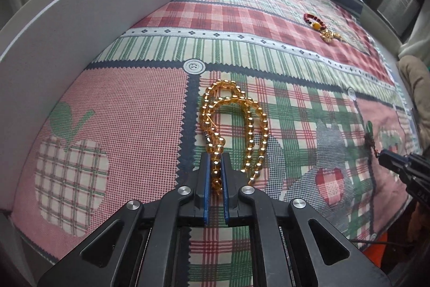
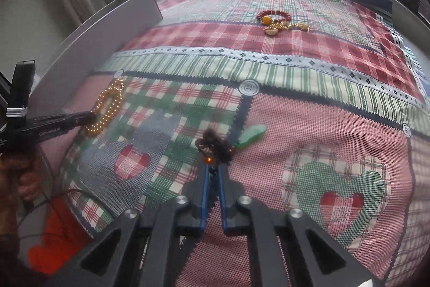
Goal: Organize jewelry
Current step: 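Lower the amber bead strand onto the quilt and open the left tool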
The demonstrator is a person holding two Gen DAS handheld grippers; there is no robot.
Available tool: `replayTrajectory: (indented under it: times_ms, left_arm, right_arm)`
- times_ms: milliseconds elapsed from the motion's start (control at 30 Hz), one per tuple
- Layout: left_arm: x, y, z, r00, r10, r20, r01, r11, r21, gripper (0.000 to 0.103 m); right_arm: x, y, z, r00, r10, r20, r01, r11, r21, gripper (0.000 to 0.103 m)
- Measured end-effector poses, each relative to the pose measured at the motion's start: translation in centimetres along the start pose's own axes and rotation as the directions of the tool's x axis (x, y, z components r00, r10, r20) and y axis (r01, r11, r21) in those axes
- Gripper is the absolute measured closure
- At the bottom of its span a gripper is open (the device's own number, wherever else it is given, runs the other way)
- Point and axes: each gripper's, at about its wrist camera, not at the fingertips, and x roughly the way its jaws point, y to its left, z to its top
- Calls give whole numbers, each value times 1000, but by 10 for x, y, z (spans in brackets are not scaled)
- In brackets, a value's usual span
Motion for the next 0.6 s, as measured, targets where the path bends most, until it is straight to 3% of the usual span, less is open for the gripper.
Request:
replayTrajectory:
  times_ms: [367, 400, 433, 467, 500, 533, 600]
  left_arm:
    - [-5, 2, -9, 999, 31, 27, -32, 999, 18, 95]
    - [-9, 5, -12, 999, 25, 30, -25, 1000, 10, 88]
    - [-14, 7, -15, 999, 13, 34, -13, 1000, 2, 68]
    - [-19, 9, -19, 999, 1, 45, -1, 1000, -5, 57]
    - [-25, 12, -23, 998, -6, 60, 7, 1000, -12, 39]
    - [-32, 15, -27, 997, -10, 73, 11, 1000, -15, 33]
    - [-39, 20, -32, 997, -25, 73, 27, 999, -17, 33]
  right_arm:
    - [-1, 8, -10, 998, -55, 8, 55, 998, -13, 95]
    - [-2, 9, -11, 998, -65, 13, 65, 998, -17, 94]
    - [-4, 9, -12, 997, -72, 17, 72, 997, -12, 94]
    - [-7, 8, -14, 998, -67, 23, 67, 998, -2, 86]
    - [-13, 7, -17, 998, -55, 36, 55, 998, 12, 67]
    - [-20, 6, -20, 997, -46, 56, 45, 999, 26, 60]
    - [-33, 4, -29, 995, -48, 88, 45, 998, 41, 57]
